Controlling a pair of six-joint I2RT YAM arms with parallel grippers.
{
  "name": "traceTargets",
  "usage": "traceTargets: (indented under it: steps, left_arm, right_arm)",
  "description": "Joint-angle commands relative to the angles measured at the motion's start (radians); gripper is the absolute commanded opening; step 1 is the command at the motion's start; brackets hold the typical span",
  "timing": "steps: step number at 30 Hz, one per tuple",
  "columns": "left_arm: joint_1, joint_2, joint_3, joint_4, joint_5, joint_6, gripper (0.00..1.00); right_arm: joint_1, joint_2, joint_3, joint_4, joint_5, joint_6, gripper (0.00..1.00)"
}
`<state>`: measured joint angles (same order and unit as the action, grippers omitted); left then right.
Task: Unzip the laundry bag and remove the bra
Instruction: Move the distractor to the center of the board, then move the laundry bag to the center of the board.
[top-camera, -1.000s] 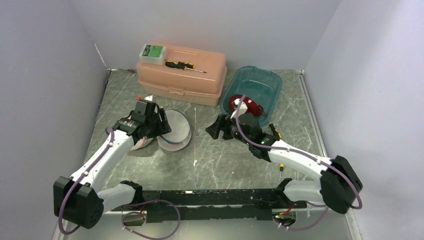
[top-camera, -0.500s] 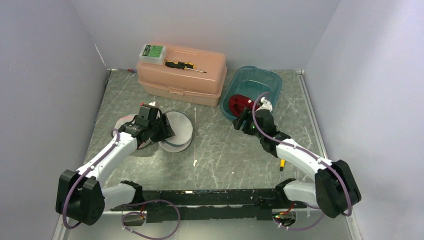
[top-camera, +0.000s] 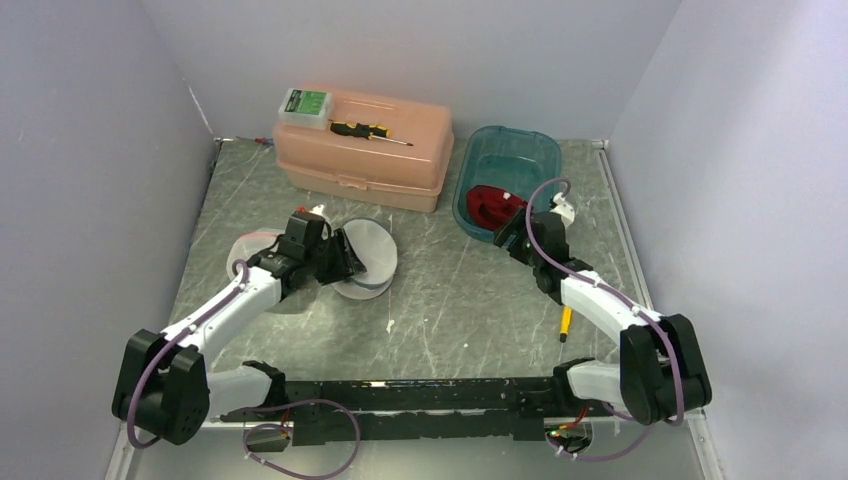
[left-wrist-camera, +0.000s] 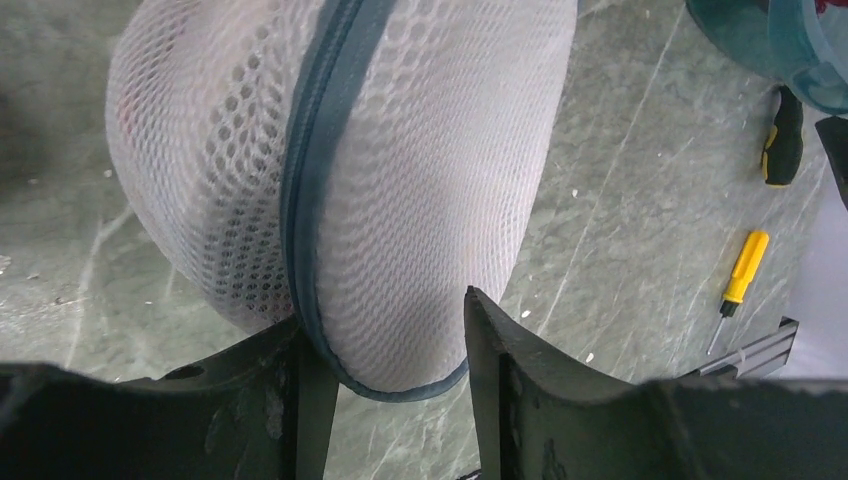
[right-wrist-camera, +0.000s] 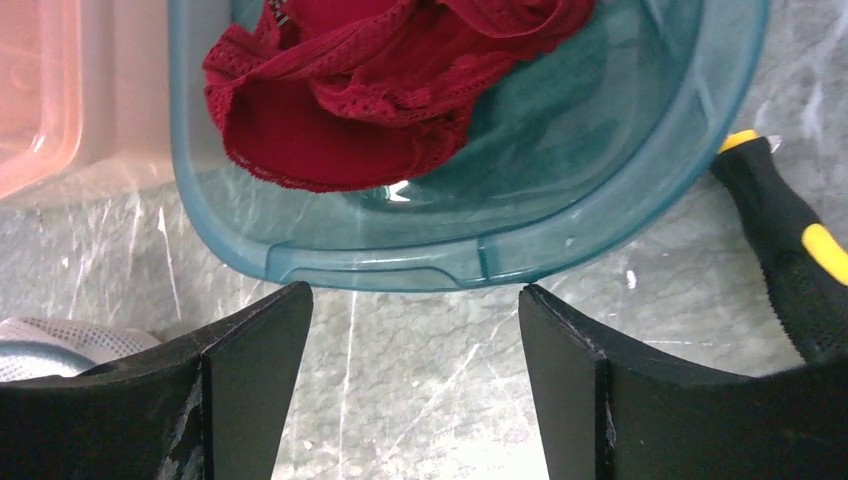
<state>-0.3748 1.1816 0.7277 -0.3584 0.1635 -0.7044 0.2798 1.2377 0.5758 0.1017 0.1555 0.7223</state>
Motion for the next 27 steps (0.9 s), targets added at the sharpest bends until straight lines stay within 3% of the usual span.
traceTargets:
  steps: [1, 4, 8, 11, 13, 18, 27]
  left_arm:
    - [-0.029, 0.003, 0.001, 0.059, 0.019, -0.017, 0.50]
    - [-0.036, -0.012, 0.011, 0.046, 0.011, -0.008, 0.50]
    - [-0.038, -0.035, 0.030, 0.022, -0.002, 0.001, 0.51]
    - [-0.039, -0.050, 0.032, 0.011, -0.019, 0.004, 0.51]
    - [-0.039, -0.056, 0.029, 0.005, -0.034, 0.003, 0.51]
    - [-0.039, -0.060, 0.020, 0.007, -0.026, -0.005, 0.51]
    - [-0.039, -0.081, 0.004, -0.025, -0.048, -0.008, 0.50]
  right_arm:
    - [-0.019, -0.015, 0.063, -0.003, 0.017, -0.019, 0.81]
    - [0.018, -0.090, 0.067, -0.023, -0.049, -0.053, 0.84]
    - [0.186, -0.176, 0.098, -0.075, -0.104, -0.125, 0.87]
    - [0.275, -0.173, 0.089, -0.036, -0.249, -0.122, 0.87]
    - [0.310, -0.147, 0.072, 0.024, -0.338, -0.088, 0.85]
    - [0.387, -0.034, 0.067, 0.131, -0.383, -0.023, 0.75]
    - [0.424, 0.259, 0.149, 0.290, -0.437, 0.134, 0.73]
